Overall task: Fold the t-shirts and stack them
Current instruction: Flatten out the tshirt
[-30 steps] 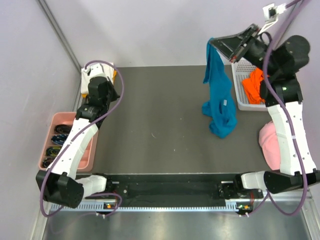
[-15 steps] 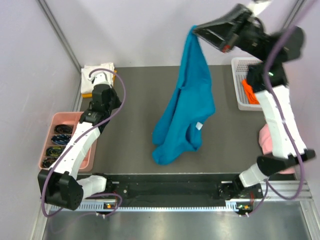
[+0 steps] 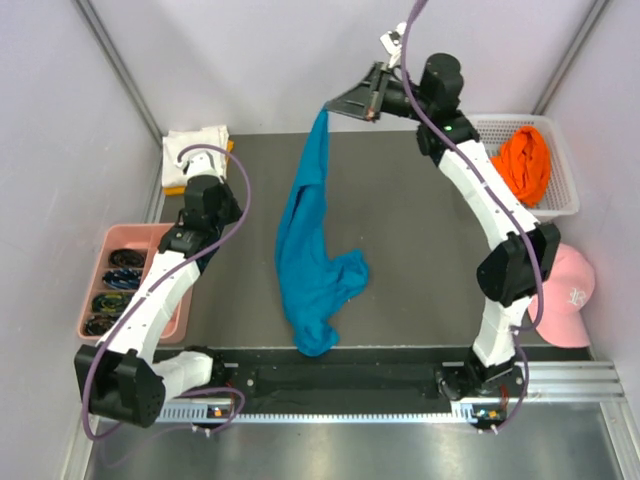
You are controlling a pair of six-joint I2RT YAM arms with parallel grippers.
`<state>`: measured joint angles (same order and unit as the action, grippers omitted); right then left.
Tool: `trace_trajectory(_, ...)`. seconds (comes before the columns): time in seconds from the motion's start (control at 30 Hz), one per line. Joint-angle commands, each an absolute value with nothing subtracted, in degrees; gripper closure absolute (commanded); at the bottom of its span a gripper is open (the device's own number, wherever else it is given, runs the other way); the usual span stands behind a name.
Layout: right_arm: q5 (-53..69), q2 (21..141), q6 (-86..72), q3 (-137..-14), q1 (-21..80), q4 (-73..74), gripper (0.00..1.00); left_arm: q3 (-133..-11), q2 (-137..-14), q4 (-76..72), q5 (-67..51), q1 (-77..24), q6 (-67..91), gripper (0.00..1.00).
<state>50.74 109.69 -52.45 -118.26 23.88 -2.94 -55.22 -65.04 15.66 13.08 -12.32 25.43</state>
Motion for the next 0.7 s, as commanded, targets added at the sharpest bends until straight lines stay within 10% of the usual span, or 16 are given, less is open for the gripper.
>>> trace_trajectory(0.0, 44.4, 97.66, -43.78, -108.4, 14.95, -0.12, 1.0, -55.28, -66.35, 11.95, 12.48, -12.13, 25.14, 1.0)
trace_trajectory(0.37, 22.96, 84.64, -23.21, -97.12, 9.67, 25.46, 1.0, -54.84, -73.12, 9.4, 3.45, -12.3, 28.2, 0.99)
trace_trajectory(0.67, 11.87, 78.14, -21.27, -81.93, 9.67, 28.39, 1.0, -49.75, -77.17, 7.56, -8.35, -15.81, 33.13, 0.36)
